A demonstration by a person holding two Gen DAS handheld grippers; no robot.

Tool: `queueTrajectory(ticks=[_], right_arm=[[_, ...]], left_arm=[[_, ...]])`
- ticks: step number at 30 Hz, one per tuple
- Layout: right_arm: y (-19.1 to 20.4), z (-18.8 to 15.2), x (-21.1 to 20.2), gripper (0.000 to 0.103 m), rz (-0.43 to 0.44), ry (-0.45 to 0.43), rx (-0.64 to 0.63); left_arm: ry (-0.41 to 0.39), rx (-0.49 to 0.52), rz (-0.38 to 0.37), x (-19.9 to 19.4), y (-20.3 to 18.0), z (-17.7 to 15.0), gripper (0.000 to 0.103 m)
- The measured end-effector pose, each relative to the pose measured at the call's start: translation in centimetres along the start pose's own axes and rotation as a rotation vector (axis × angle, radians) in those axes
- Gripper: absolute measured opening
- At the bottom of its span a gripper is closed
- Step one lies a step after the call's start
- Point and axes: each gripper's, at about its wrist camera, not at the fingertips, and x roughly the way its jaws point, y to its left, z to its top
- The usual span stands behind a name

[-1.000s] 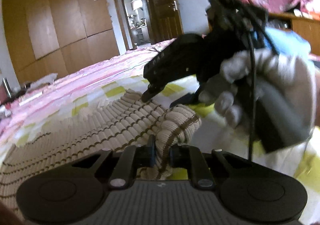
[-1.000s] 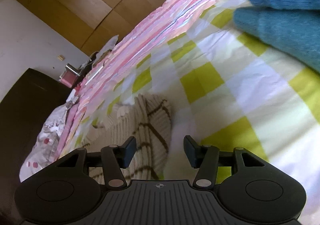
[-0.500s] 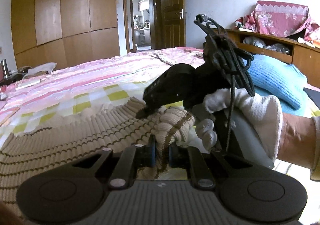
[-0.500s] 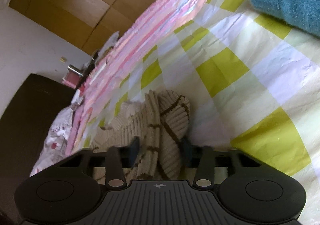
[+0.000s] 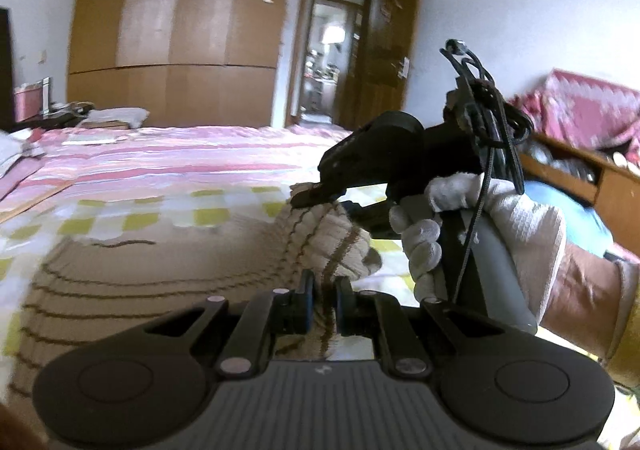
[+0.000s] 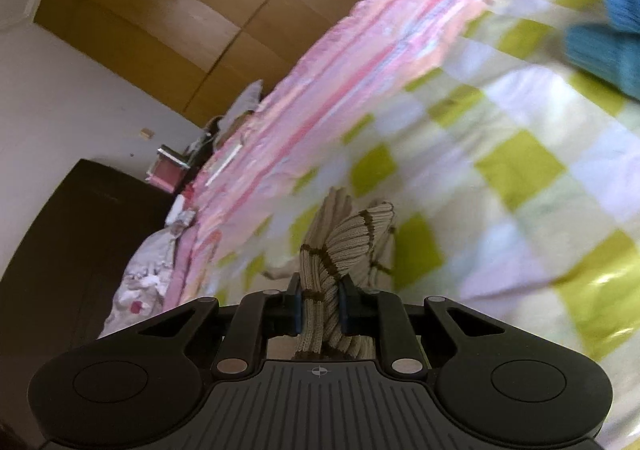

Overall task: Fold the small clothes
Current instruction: 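Grasp the sweater edge with the left tool while the right tool grasps beside it, then lift and fold the held sweater edge over the bundle with both tools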

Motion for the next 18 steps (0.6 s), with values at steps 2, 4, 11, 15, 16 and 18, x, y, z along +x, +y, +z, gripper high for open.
queueTrajectory(ticks=[2,4,11,15,16,18], right_arm=[[1.9,-0.4,0.8,0.017,0.007,0.006,-0.025],[3.8,-0.9,1.7,0.017,0.016,0.012,-0.048],[10.2,-4.4,6.1,0.017,0.029,0.067,-0.141],[13.2,-6.7,8.5,0.016,0.031,0.104,-0.196],[13.8,-7.3,9.0,0.016,0.031,0.114,-0.204],[15.0,-8.5,10.0,0.016,0.026,0.135,-0.226]], left_arm=[[-0.018,-0.036,0.018,-1.0,1.5,0.2,0.017],[-0.039,-0.065,0.047,-2.2,3.2,0.4,0.017],[-0.079,-0.142,0.161,-5.0,9.1,0.2,0.015],[-0.068,-0.200,0.218,-5.8,12.4,-0.8,0.014],[-0.066,-0.212,0.224,-6.0,13.0,-1.1,0.014],[-0.069,-0.231,0.236,-6.4,14.2,-1.7,0.014]])
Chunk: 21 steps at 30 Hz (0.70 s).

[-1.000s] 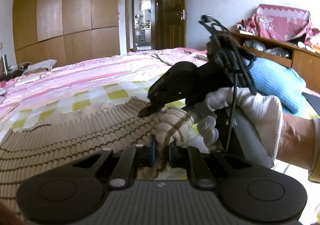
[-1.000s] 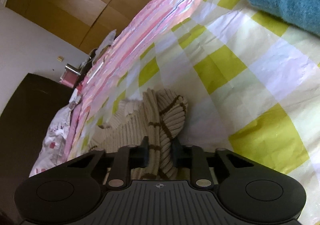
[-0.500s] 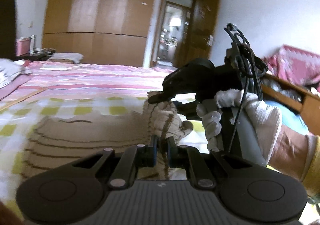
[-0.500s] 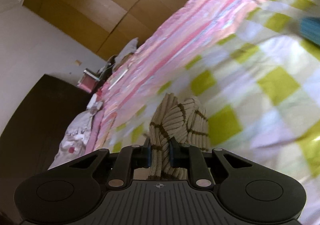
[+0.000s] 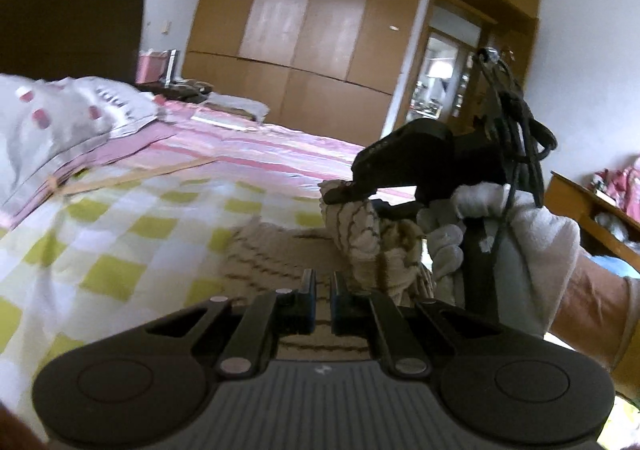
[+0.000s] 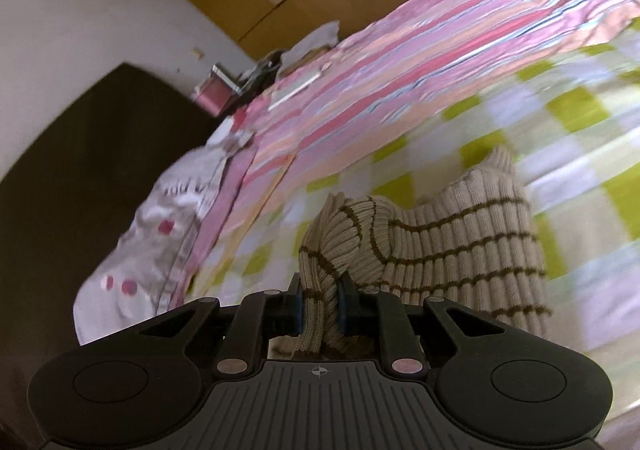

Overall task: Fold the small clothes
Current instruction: 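Lift and fold the held sweater edge over the bundle with both tools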

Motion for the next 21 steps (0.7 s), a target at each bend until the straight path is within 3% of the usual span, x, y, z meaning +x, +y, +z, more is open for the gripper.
queueTrajectory(ticks=[7,17,21], right_arm=[[3.3,-2.1,3.5,0.016,-0.027,0.054,-0.051],[5.8,-5.3,7.0,0.017,-0.057,0.137,-0.172],[6.1,-5.0,7.1,0.025,-0.028,0.171,-0.190]], left_arm=[[-0.015,-0.051,0.024,-0.7,3.2,-0.2,0.014],[0.002,-0.088,0.044,-2.2,4.9,-0.6,0.014],[0.033,-0.097,0.023,-1.4,5.0,-1.1,0.014]])
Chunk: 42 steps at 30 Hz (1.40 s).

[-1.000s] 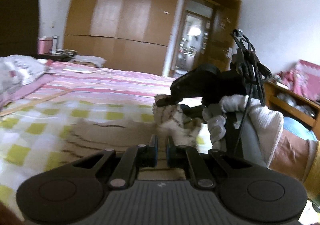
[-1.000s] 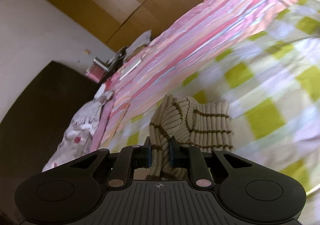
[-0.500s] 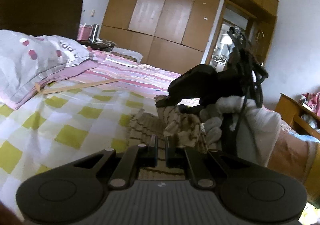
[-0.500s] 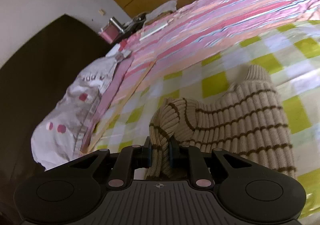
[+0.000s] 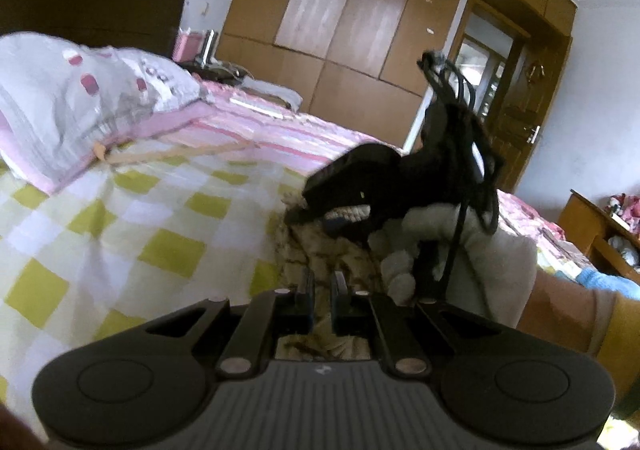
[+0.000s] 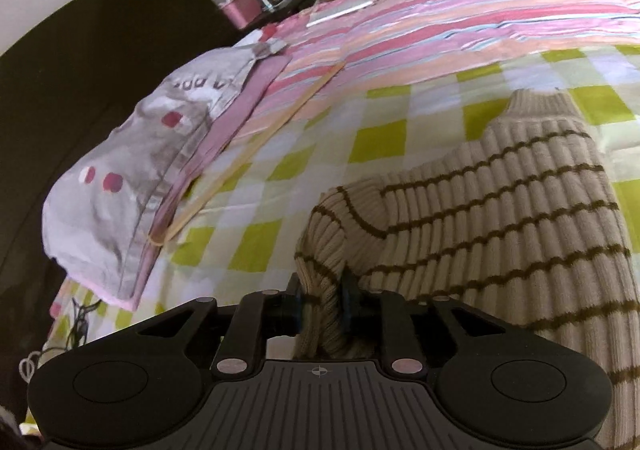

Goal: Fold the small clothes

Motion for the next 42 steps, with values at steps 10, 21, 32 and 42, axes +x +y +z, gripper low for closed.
queueTrajectory(ticks=[10,21,32,42], right_arm=[[0.9,0.0,-4.6,0.035,0.075,-0.027,-0.120],[-2.2,-2.7,-11.0,0.036,-0.046,-0.088,-0.259],[-6.5,-7.4,-13.6,0.035,-0.157,-0.077,-0.272],[-7.9,-9.5,-12.4,0.036,-0.136,-0.001,-0.219]], left_arm=[[0.002,0.073,-0.056,0.1,-1.5,-1.0,0.028],[0.036,0.091,-0.019,2.6,-2.7,-0.9,0.042],[0.206,-0.005,0.079,4.4,-0.6,-2.1,0.020],[0.268,0.022,0.140,3.2,-0.7,-3.4,0.019]])
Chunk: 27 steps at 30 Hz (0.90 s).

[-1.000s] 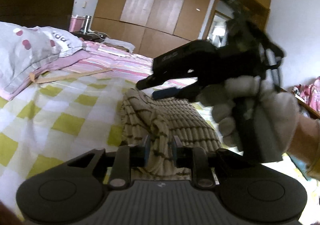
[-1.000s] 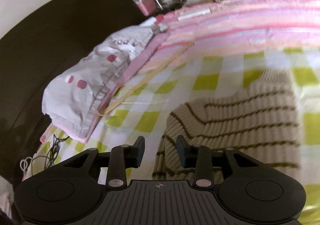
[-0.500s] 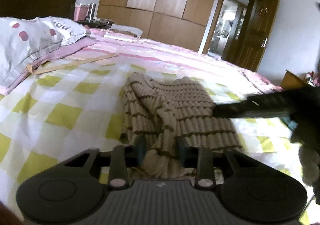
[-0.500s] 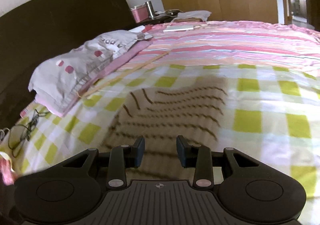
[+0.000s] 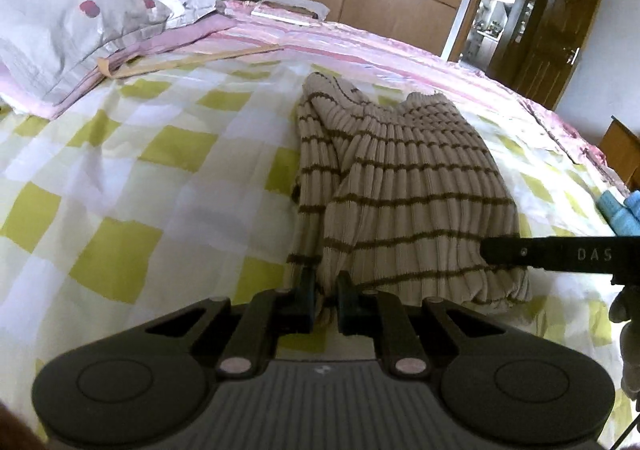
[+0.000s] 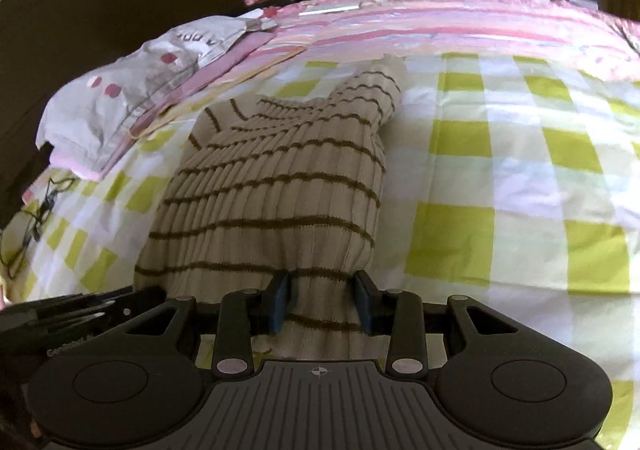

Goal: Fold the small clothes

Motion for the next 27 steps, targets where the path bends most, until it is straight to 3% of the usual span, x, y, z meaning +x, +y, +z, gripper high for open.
queueTrajectory(ticks=[4,9,13,15,19,22,27], right_arm=[[-0.6,0.4,-1.0,0.036,0.025,-0.005,0.035],[-0.7,0.7,-2.6,0.036,0.041,-0.051,0.036],[-1.0,1.6,-2.9,0.036,0.045,-0.086,0.057],[-1.2,2.0,-2.7,0.037,0.036,-0.097,0.063],[-1.5,2.8,-1.8,0.040,0.026,-0.110,0.077],[-1.6,3.3,-0.9,0.042,0.027,-0.115,0.092],[-1.6,4.3,0.6,0.044,0.030,-0.120,0.111]], left_arm=[[-0.010,-0.003,-0.014,-1.6,0.1,0.7,0.021],[-0.140,0.093,0.014,-4.3,-1.7,2.8,0.021],[-0.221,0.138,-0.010,-3.7,-3.4,5.7,0.021],[-0.224,0.135,-0.021,-2.0,-3.9,7.5,0.024],[-0.184,0.076,0.046,2.6,-3.3,10.3,0.025],[-0.140,0.023,0.099,5.3,-2.4,10.5,0.025],[-0.126,0.028,0.076,6.6,-2.8,10.1,0.024]])
